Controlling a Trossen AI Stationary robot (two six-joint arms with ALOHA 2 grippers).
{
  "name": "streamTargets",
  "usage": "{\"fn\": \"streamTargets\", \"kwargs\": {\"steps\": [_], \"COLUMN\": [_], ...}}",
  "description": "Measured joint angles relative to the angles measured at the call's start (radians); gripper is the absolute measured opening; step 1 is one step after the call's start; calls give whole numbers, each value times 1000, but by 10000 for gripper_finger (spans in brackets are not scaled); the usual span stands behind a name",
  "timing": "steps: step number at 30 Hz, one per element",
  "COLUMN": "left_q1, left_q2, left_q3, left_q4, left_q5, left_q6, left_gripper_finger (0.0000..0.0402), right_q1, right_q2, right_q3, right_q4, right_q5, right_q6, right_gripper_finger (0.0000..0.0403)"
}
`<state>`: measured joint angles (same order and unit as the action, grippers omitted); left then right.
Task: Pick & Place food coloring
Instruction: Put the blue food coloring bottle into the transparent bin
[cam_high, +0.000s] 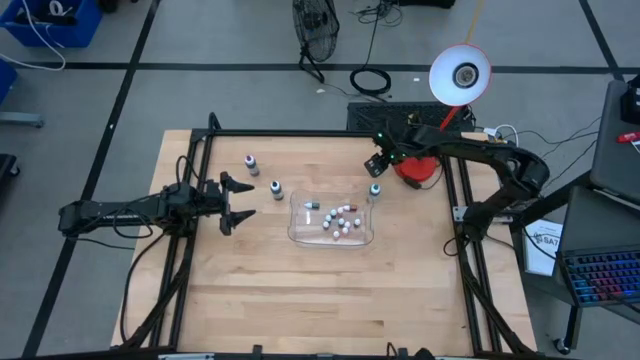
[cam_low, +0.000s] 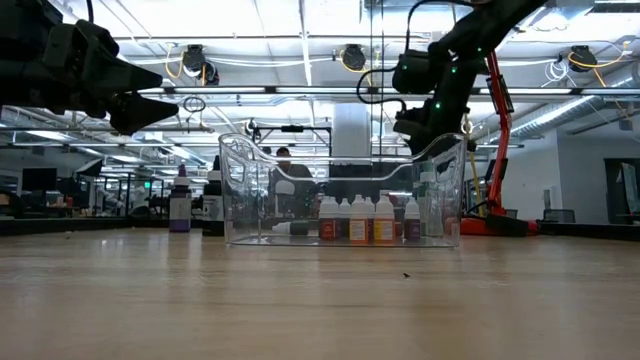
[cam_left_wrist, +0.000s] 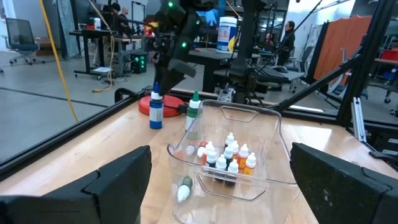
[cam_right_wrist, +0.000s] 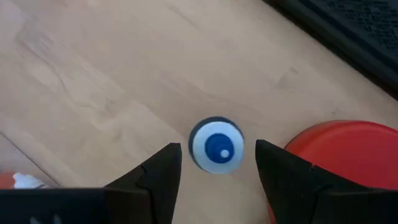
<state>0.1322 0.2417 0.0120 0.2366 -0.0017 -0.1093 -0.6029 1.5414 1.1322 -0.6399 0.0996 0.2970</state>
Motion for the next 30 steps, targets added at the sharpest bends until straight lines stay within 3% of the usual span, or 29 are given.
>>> {"fn": "streamTargets", "kwargs": {"steps": [20,26,30], "left_q1": [0,0,0], "left_q2": [0,0,0], "left_q3": [0,0,0], "left_q4": [0,0,0], "left_q5": [0,0,0], "left_q6": [0,0,0], "left_gripper_finger": [379,379,379], "right_q1": [0,0,20], "right_q2": [134,132,126], "right_q3": [0,1,1], "right_q4": [51,34,23], "right_q5": [2,2,7], "right_q6": [-26,-80,-141], "right_gripper_finger": [190,130,128]}}
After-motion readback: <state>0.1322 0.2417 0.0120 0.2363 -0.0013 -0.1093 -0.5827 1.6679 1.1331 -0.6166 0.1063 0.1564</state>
